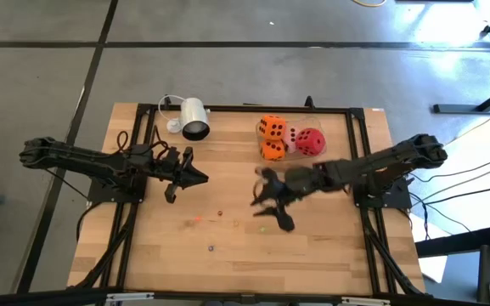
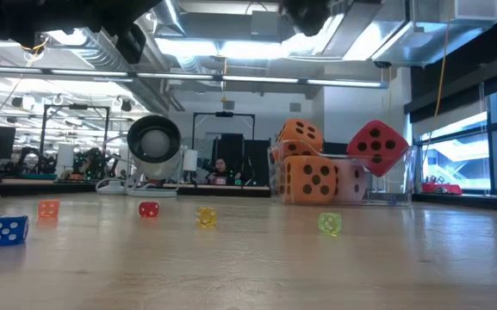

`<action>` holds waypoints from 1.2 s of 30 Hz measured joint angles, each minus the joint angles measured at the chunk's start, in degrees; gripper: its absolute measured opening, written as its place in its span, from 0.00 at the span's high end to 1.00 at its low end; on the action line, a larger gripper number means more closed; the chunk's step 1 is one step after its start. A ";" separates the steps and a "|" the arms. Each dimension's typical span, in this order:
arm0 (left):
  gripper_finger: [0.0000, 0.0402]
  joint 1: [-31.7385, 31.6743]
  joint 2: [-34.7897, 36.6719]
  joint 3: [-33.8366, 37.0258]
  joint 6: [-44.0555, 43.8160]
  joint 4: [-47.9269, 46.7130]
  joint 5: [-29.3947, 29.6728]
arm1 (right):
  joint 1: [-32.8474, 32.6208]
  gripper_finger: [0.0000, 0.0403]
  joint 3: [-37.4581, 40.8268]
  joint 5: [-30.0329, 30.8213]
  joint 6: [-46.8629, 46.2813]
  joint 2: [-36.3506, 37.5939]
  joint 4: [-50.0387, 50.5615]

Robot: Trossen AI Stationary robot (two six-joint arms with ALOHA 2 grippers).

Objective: Pick & Place Dice
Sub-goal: Put the small green die into the transparent bin

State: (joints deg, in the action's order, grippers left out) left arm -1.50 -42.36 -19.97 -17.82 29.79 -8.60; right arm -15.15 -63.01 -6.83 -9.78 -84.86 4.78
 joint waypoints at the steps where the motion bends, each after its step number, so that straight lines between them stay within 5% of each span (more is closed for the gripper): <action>1: 0.92 0.01 0.00 0.00 0.00 0.00 -0.01 | -1.70 0.61 0.29 1.59 0.12 -0.14 -0.18; 8: 0.92 0.00 0.01 0.00 -0.02 0.03 -0.02 | -10.18 0.61 1.05 17.19 0.99 -6.59 -0.52; 19: 0.92 0.02 0.01 0.00 -0.07 0.06 -0.02 | -11.33 0.61 1.07 9.58 1.57 -21.37 0.32; 27: 0.92 0.01 0.00 0.00 -0.04 0.04 0.00 | -9.60 0.61 1.07 15.60 -0.23 -22.05 9.39; 36: 0.92 0.00 0.01 0.00 0.02 0.01 0.00 | -9.04 0.61 1.07 13.81 -1.77 -22.03 9.81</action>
State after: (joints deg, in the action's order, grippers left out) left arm -1.50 -42.35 -19.97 -17.80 29.80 -8.60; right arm -24.18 -61.93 6.98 -11.55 -106.89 14.59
